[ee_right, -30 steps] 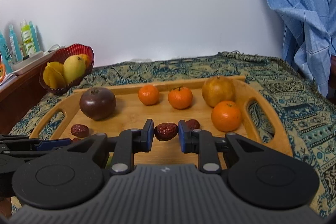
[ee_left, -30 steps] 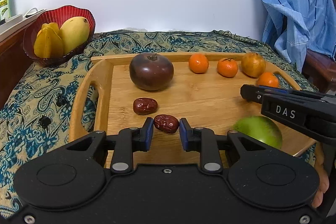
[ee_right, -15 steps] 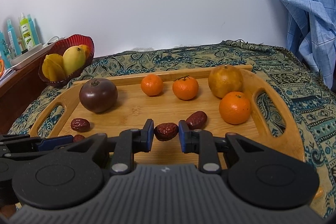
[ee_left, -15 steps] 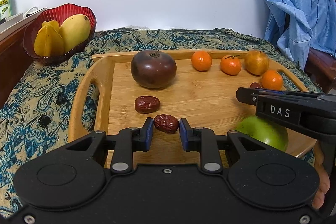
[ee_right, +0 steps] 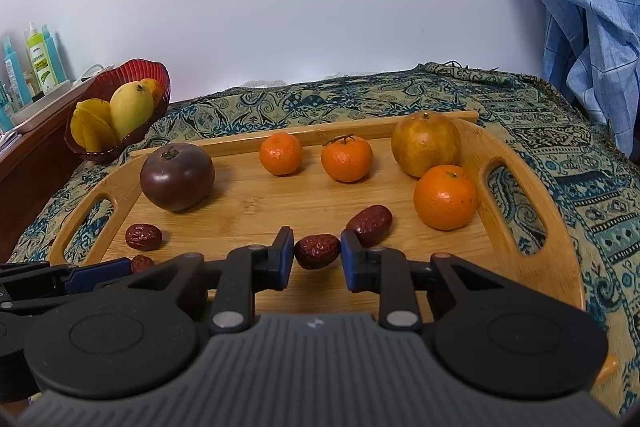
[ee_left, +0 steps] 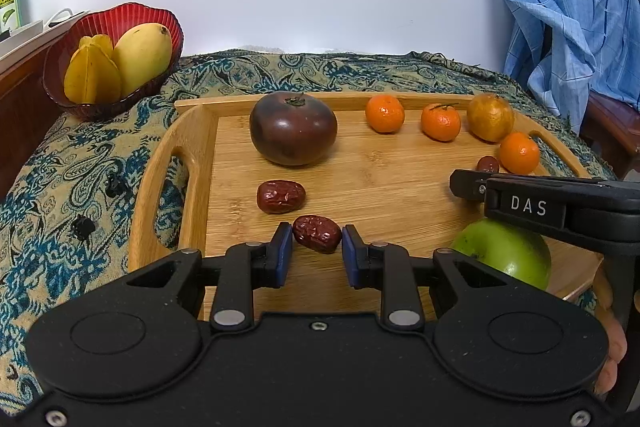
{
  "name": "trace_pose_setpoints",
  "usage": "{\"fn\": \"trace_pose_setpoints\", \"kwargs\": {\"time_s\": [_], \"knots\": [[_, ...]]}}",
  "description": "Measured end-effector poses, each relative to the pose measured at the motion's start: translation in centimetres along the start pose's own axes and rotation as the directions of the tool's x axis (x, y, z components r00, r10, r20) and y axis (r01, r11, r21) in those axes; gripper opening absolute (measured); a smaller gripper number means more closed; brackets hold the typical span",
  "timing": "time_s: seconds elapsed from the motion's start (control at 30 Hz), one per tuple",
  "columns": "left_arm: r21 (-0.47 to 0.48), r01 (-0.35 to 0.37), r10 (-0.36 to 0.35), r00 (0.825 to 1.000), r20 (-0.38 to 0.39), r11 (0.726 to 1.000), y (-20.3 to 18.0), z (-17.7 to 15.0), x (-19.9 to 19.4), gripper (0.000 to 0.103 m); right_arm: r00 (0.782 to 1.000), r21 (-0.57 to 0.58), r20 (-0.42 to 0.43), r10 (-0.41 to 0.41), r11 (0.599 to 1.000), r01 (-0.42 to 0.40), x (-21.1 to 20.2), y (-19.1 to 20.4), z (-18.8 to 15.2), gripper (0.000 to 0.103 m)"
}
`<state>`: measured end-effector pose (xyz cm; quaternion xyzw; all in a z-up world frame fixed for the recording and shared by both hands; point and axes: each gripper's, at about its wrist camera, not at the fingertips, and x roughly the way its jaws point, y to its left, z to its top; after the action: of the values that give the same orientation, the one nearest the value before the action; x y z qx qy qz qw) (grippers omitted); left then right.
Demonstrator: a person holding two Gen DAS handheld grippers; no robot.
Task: Organize fruits
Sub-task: 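Lower both red dates onto the tray beside the dark purple fruit, then open both grippers to release the red dates on the tray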
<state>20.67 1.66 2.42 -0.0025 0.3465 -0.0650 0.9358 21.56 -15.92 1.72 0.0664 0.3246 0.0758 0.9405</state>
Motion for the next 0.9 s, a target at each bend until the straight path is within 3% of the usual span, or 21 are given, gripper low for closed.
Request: {"fn": "trace_pose_setpoints", "kwargs": {"time_s": [0.5, 0.57, 0.9], "knots": [[0.009, -0.004, 0.004, 1.000, 0.004, 1.000, 0.01, -0.09, -0.03, 0.027, 1.000, 0.016, -0.007, 0.009, 1.000, -0.009, -0.02, -0.18, -0.02, 0.036], [0.010, -0.003, 0.003, 1.000, 0.007, 1.000, -0.01, -0.10, -0.10, 0.033, 1.000, 0.019, -0.007, 0.015, 1.000, -0.015, -0.11, -0.20, -0.01, 0.043], [0.000, 0.007, -0.007, 1.000, 0.010, 1.000, 0.20, -0.21, -0.64, 0.042, 1.000, 0.016, 0.011, 0.025, 1.000, -0.025, -0.92, -0.22, 0.03, 0.043]]}}
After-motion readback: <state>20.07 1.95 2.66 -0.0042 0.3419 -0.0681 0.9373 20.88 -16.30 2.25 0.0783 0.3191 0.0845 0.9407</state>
